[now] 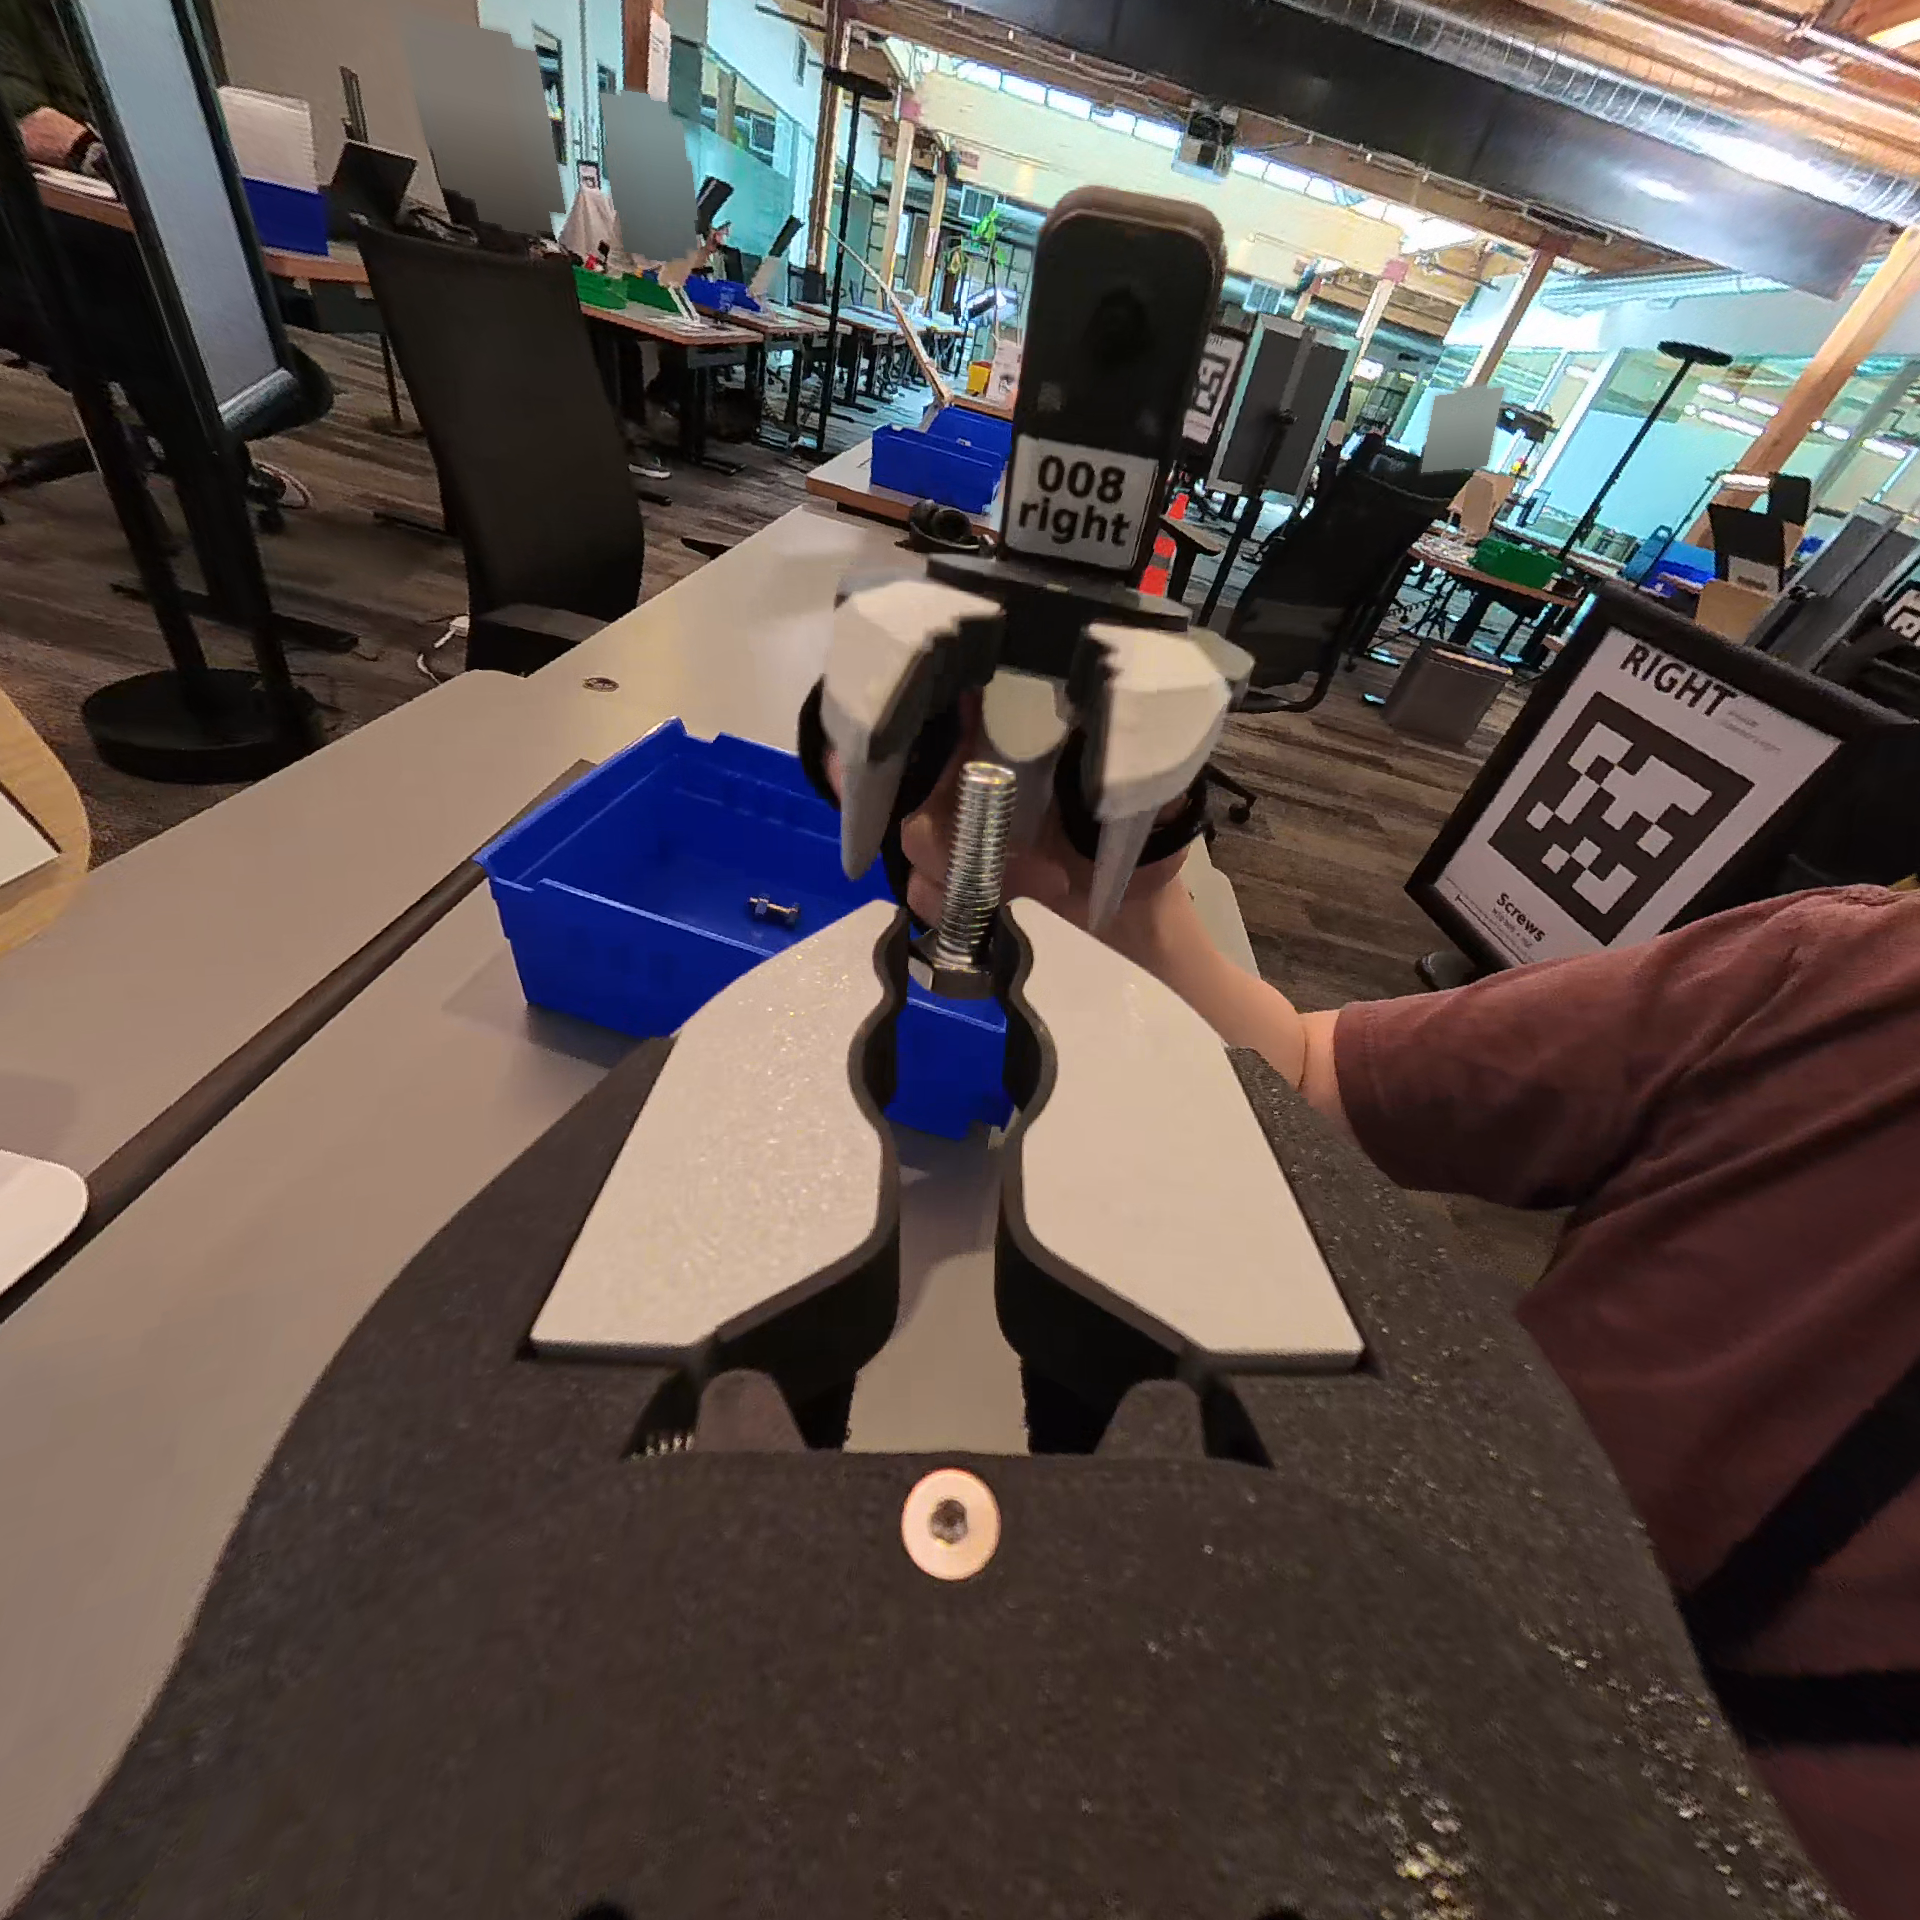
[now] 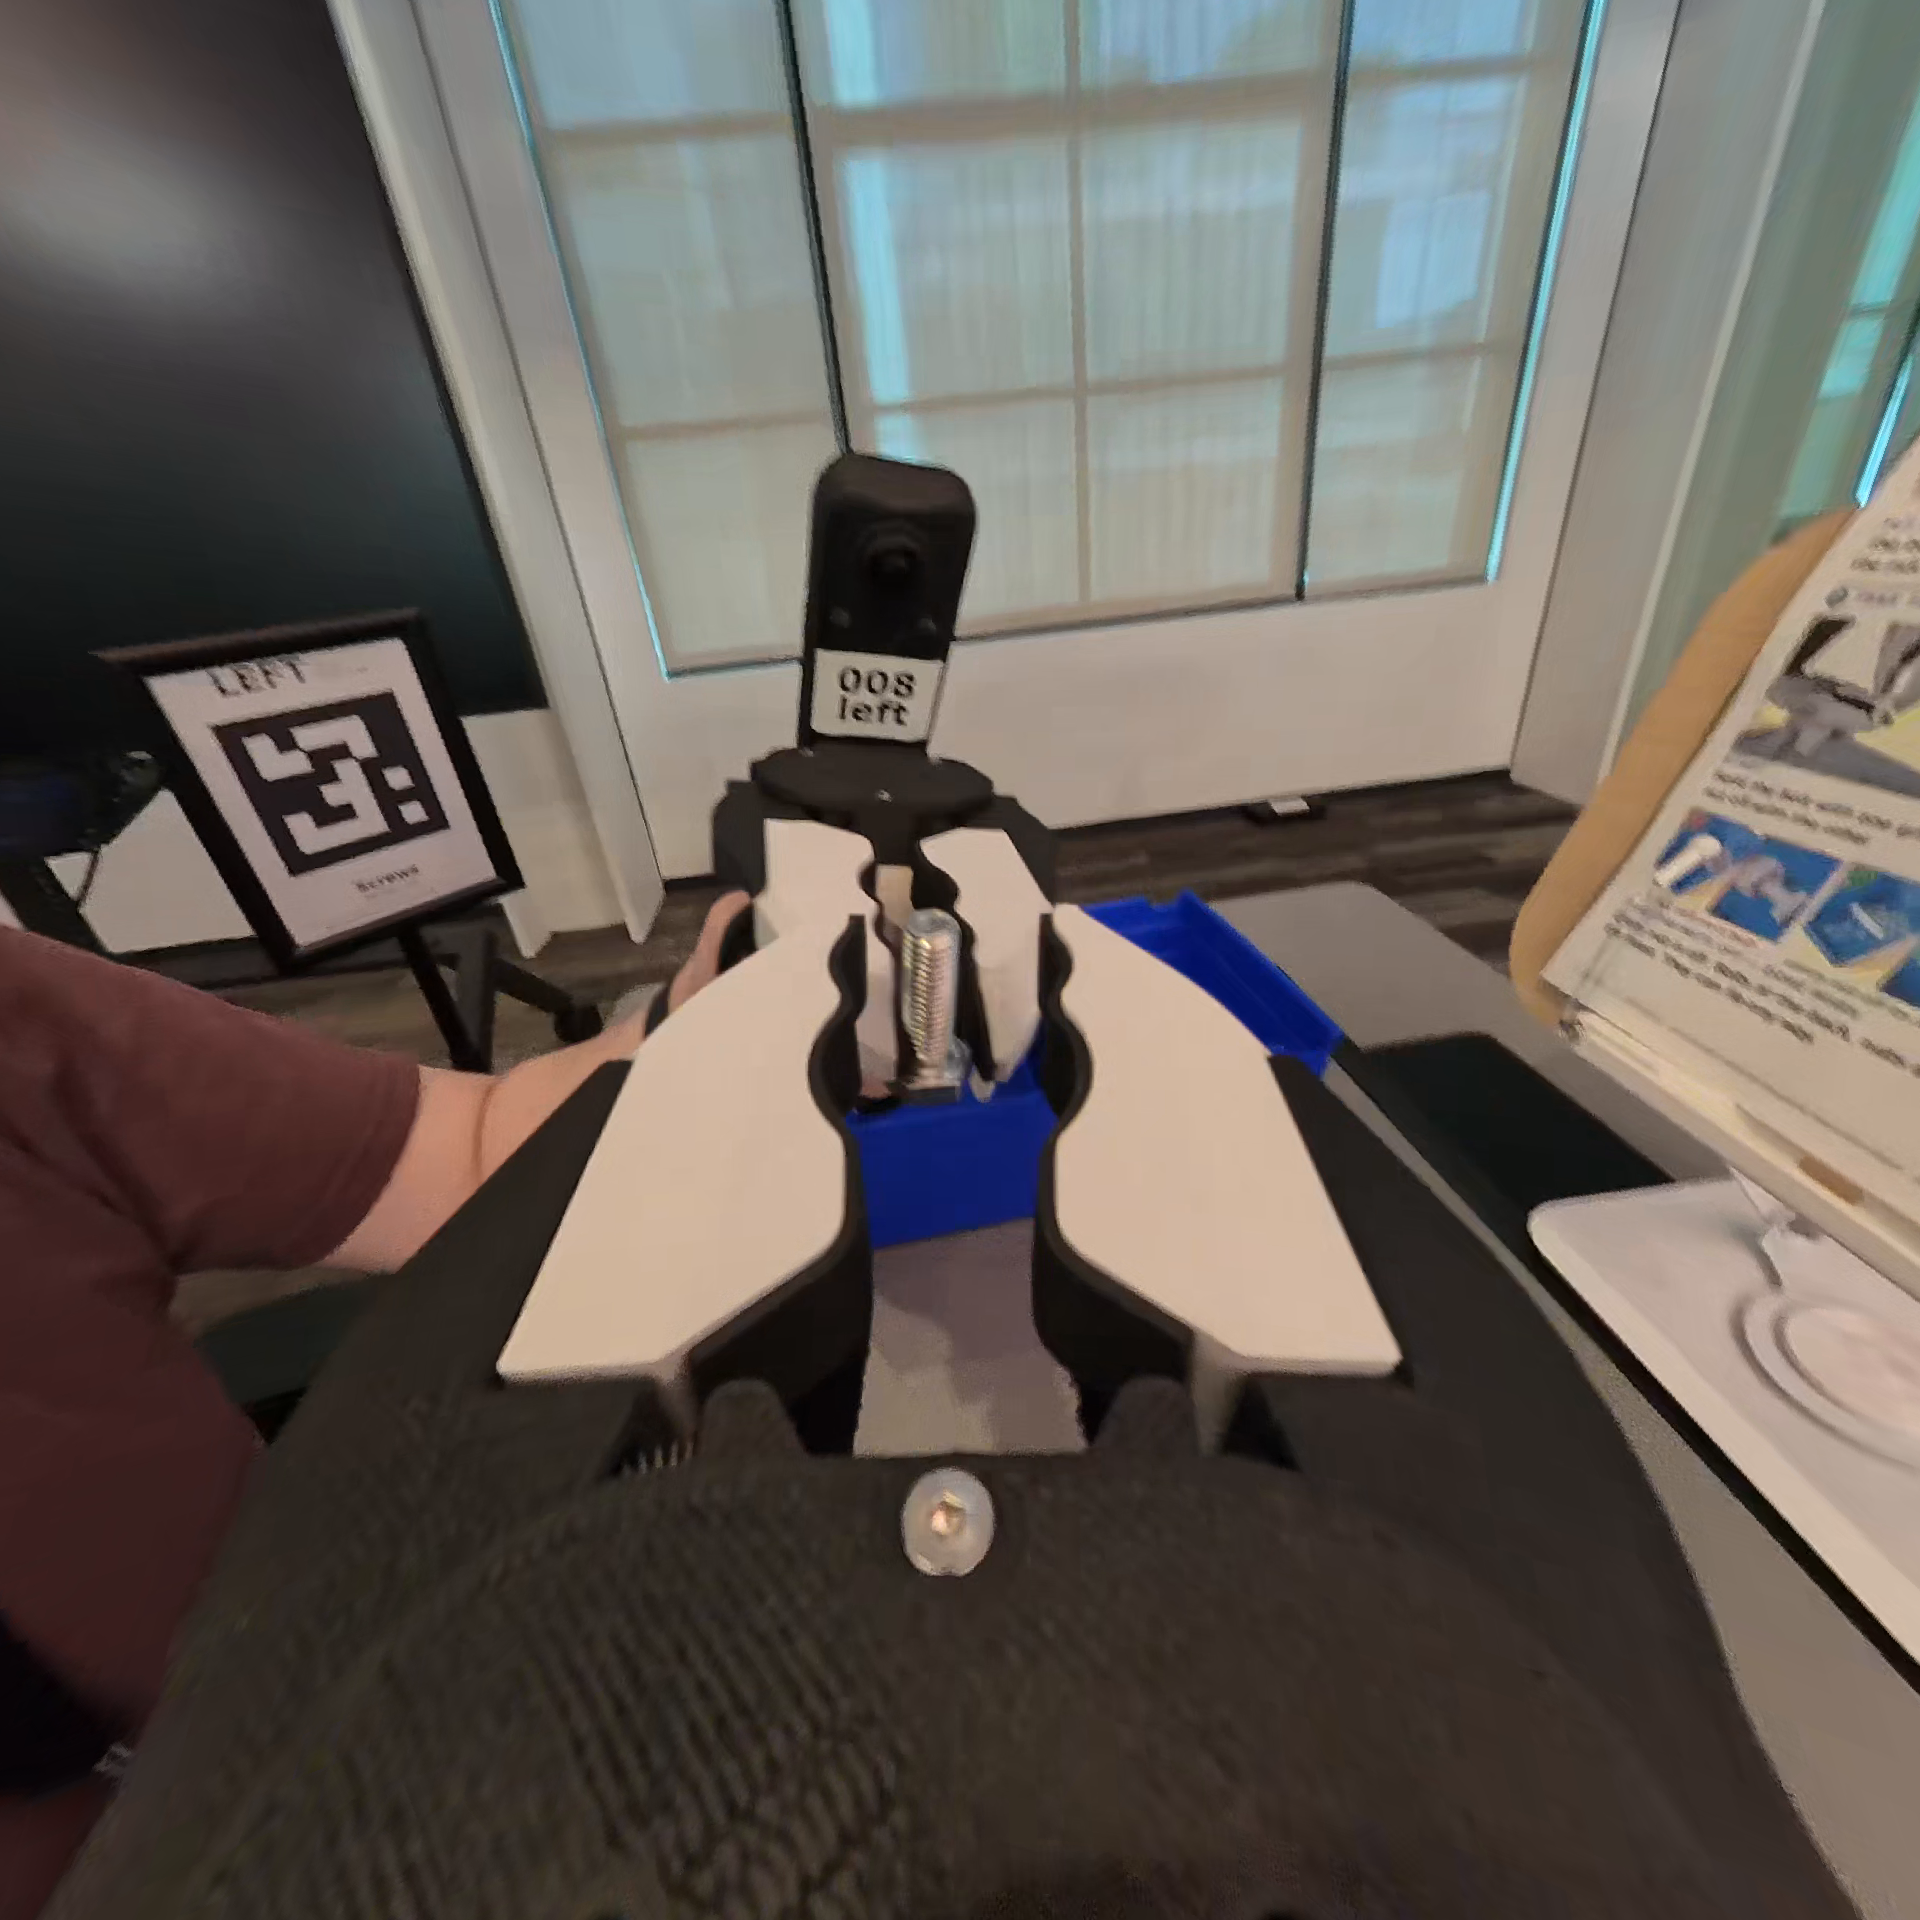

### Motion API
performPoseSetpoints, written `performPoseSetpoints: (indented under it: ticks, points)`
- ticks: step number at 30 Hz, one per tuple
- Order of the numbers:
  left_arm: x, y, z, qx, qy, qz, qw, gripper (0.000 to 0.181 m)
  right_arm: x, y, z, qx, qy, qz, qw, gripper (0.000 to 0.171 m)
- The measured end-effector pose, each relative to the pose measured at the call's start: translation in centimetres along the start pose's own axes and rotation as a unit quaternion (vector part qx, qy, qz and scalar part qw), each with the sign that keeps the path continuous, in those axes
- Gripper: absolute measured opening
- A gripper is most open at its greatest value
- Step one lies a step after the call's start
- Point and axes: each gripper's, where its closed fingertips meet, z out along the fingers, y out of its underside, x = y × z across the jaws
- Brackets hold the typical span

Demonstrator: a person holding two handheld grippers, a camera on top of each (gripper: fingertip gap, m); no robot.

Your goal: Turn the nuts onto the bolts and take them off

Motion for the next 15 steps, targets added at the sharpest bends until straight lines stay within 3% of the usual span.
performPoseSetpoints:
  ticks: [2, 7, 12, 15]
  points:
    - [-0.2, -0.1, 0.2, 0.012, 0.007, -0.001, 1.0, 0.014, 0.2, 0.6, 0.0, -0.015, -0.006, 0.0, 1.0, 0.011]
    - [-0.6, 0.6, 0.3, 0.017, 0.029, -0.015, 0.999, 0.015, 0.6, 1.5, 0.0, -0.027, -0.032, 0.059, 0.997, 0.01]
    - [-1.6, 0.7, -0.9, 0.072, 0.071, -0.064, 0.993, 0.021, 2.3, 3.3, 0.5, -0.042, -0.03, 0.147, 0.988, 0.01]
    - [-2.6, 1.8, -1.0, 0.053, 0.08, -0.099, 0.99, 0.02, 3.1, 4.4, 0.8, -0.049, -0.024, 0.177, 0.983, 0.01]
